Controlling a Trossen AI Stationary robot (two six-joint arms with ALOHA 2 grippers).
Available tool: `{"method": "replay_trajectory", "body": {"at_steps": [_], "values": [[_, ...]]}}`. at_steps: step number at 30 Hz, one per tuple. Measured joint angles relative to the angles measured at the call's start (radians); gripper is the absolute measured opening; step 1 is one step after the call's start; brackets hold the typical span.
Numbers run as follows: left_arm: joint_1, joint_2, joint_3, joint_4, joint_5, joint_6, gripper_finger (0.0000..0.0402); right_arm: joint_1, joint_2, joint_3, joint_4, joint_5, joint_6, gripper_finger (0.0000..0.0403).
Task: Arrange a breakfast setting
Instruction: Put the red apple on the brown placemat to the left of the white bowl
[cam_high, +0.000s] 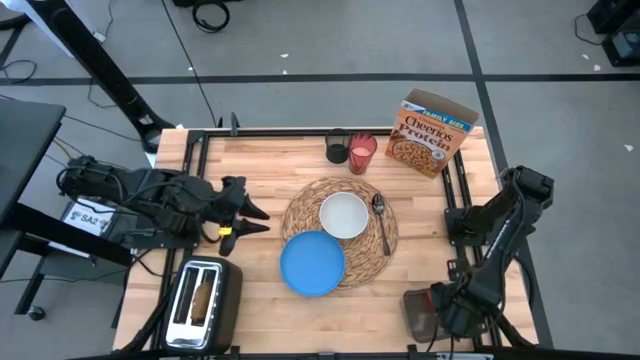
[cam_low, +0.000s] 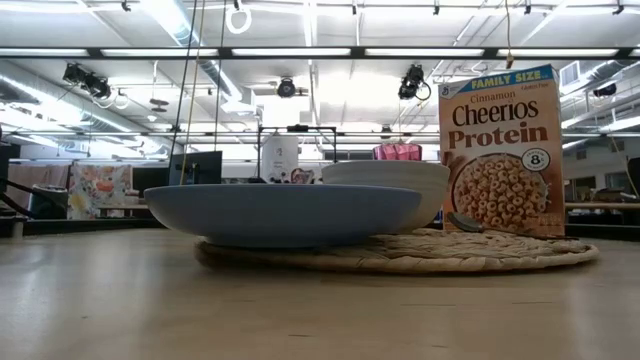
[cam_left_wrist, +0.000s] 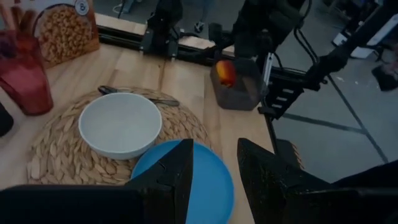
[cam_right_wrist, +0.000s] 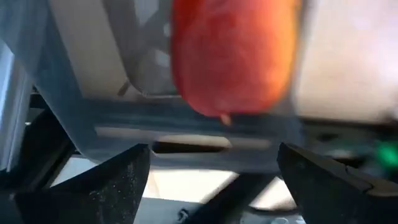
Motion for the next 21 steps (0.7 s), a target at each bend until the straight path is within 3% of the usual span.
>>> {"method": "replay_trajectory", "body": {"at_steps": [5, 10, 13, 21], "values": [[0.001, 0.0, -0.006, 0.014, -0.001, -0.016, 0.0133, 0.018, 0.0, -0.096, 0.176, -0.026, 0.005, 0.0356], [0.004, 0.0, -0.006, 0.016, -0.001, -0.016, 0.0133, -0.004, 0.0, -0.092, 0.201, -0.016, 0.007, 0.0348], [0.013, 0.0, -0.006, 0.015, -0.018, -0.015, 0.0133, -0.01, -0.006, -0.064, 0.215, 0.052, 0.015, 0.0348], [0.043, 0.0, -0.006, 0.014, -0.027, -0.015, 0.0133, 0.046, -0.007, -0.119, 0.224, 0.114, 0.117, 0.0347]]}}
